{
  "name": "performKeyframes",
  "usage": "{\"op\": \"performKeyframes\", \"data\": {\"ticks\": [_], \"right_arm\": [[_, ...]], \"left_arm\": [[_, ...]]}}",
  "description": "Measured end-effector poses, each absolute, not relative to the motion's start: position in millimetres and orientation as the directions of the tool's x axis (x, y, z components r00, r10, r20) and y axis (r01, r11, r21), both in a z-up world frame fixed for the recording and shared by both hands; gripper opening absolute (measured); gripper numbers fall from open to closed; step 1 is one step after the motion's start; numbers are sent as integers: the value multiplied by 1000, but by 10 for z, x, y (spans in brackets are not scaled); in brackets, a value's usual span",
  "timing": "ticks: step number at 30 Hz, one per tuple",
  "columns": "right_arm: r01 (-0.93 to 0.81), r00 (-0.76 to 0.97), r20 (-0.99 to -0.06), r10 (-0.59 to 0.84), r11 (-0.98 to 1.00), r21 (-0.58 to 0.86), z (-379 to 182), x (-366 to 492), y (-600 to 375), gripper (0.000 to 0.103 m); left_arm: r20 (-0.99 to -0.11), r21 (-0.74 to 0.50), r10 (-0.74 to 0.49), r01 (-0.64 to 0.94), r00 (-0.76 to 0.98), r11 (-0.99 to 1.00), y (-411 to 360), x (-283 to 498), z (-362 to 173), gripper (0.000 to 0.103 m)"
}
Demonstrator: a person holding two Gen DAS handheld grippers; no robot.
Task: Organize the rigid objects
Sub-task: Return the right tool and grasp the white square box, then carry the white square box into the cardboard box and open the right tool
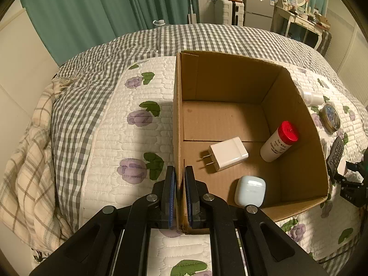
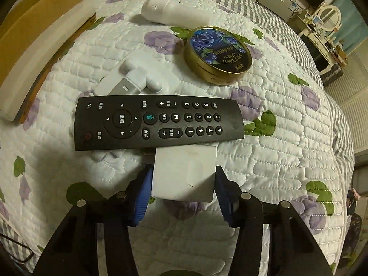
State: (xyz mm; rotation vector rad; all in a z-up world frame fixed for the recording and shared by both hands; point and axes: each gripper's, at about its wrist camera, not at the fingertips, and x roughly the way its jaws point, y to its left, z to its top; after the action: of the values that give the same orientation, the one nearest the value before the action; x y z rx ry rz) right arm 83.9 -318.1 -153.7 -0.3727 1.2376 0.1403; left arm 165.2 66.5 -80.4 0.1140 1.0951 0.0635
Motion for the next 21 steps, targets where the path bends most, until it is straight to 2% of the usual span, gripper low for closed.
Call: {"op": "performKeyframes", "data": {"ticks": [10, 21], "right_arm": [[-350, 348, -936, -60, 918, -189, -1275, 677, -3151, 50], [-369, 463, -886, -36, 901, -230, -635, 506, -3141, 50]], "left_arm": [[-879, 125, 103, 18, 465, 992, 671, 1646, -808, 8], [-880, 112, 87, 24, 467, 993, 692, 1654, -802, 8]]}}
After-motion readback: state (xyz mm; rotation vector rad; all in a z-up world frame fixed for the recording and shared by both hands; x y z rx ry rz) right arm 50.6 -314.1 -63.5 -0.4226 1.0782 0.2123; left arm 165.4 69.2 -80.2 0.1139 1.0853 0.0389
